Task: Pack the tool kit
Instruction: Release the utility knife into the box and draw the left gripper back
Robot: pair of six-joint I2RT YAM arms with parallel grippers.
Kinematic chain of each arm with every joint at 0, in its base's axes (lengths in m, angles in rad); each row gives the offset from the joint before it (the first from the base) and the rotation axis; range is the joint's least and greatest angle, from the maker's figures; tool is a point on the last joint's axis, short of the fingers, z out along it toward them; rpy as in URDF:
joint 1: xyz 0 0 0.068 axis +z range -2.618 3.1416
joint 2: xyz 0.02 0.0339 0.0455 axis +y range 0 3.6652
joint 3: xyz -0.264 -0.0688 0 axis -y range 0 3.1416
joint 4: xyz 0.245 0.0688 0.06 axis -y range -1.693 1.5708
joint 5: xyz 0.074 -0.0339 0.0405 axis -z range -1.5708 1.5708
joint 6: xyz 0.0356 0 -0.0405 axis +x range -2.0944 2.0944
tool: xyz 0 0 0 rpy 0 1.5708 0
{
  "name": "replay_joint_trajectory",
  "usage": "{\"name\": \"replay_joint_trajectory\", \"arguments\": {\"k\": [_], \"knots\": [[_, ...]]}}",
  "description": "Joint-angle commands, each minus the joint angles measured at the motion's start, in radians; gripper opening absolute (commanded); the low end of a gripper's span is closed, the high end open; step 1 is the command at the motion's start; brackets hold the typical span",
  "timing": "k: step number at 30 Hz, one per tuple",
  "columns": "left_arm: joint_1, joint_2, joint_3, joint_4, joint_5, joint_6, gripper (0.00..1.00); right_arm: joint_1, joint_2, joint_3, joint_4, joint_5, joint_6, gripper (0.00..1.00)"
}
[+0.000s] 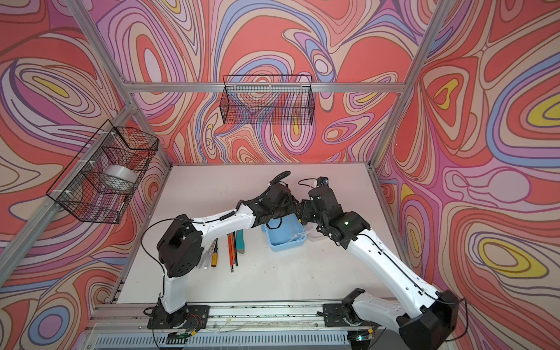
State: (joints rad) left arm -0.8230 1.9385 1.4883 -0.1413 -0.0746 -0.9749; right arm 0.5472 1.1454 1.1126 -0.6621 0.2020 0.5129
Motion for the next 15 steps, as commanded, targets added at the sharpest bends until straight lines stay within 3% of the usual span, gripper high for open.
{"name": "replay_joint_trajectory", "arguments": {"k": [1,5,11,15], "knots": [[0.022,-0.175,-0.051,-0.064,-0.092,0.153,0.64,0.027,0.032,0.038,0.014,-0.029,-0.008,0.65],[0.056,-0.355,-0.174,-0.159,-0.140,0.222,0.67,0.138,0.122,0.095,0.039,0.015,0.011,0.66],[0.164,-0.585,-0.389,-0.244,-0.005,0.245,0.70,0.275,0.301,0.168,0.092,0.007,0.061,0.67],[0.217,-0.722,-0.551,-0.288,0.026,0.218,0.73,0.335,0.419,0.205,0.108,-0.022,0.087,0.69]]}}
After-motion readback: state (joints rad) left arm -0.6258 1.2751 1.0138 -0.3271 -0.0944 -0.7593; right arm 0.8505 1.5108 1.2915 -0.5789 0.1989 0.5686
